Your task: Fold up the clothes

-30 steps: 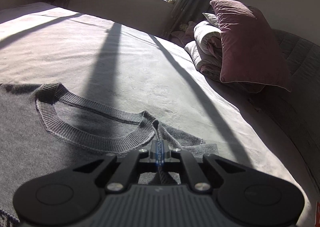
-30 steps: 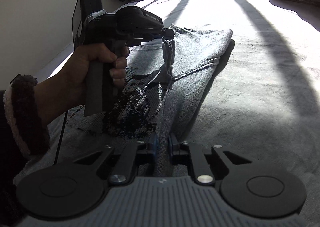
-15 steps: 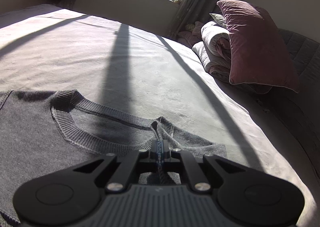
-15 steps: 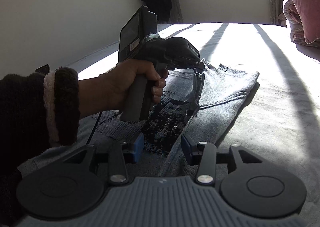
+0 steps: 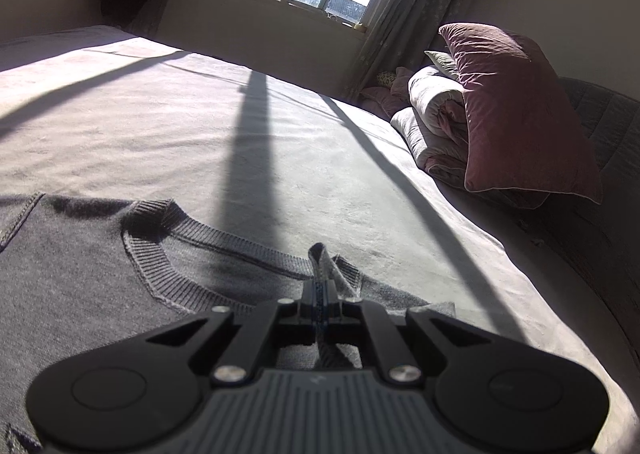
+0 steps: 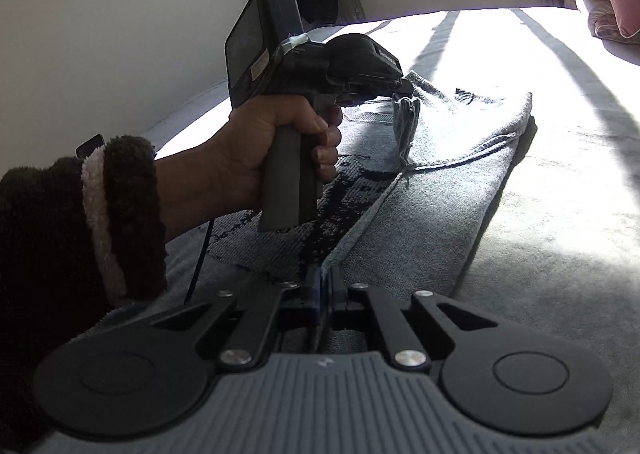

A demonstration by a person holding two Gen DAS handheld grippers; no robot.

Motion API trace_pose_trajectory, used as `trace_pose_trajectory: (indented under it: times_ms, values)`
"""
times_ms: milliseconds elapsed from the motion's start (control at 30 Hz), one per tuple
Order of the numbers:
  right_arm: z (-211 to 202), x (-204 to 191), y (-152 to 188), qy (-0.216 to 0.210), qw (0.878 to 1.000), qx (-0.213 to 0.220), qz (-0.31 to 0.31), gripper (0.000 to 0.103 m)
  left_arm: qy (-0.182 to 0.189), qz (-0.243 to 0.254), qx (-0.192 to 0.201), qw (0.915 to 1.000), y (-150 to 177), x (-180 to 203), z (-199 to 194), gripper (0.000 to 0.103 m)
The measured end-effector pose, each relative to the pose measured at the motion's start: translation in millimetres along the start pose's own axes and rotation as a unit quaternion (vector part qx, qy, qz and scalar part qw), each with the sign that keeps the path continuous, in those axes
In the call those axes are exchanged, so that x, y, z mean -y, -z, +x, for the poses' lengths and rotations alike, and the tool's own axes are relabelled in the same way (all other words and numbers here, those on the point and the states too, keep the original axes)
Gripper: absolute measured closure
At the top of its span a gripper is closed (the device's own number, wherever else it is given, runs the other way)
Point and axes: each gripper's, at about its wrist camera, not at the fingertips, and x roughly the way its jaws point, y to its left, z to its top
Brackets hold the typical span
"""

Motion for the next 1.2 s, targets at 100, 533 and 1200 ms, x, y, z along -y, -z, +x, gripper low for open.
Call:
trace_pose_trajectory:
  times_ms: [100,533,1200]
  values:
    - [12,4,4,0.006,1.000,-0.015,0.013,0.099,-0.017,0.004,-0.028,0.9995,3,-5,8,0.100]
    - [5,14,5,-0.064,0.995,-0.057,0.043,0.058,-0.012,0.033,-0.108,0.9935,28,-12,-56,0.066]
    - [-54,-22,53,-0.116,0.987,-0.111,-0.025,0.058,0.106,-0.033,-0.182,0.9770,126,4,-172,0.068]
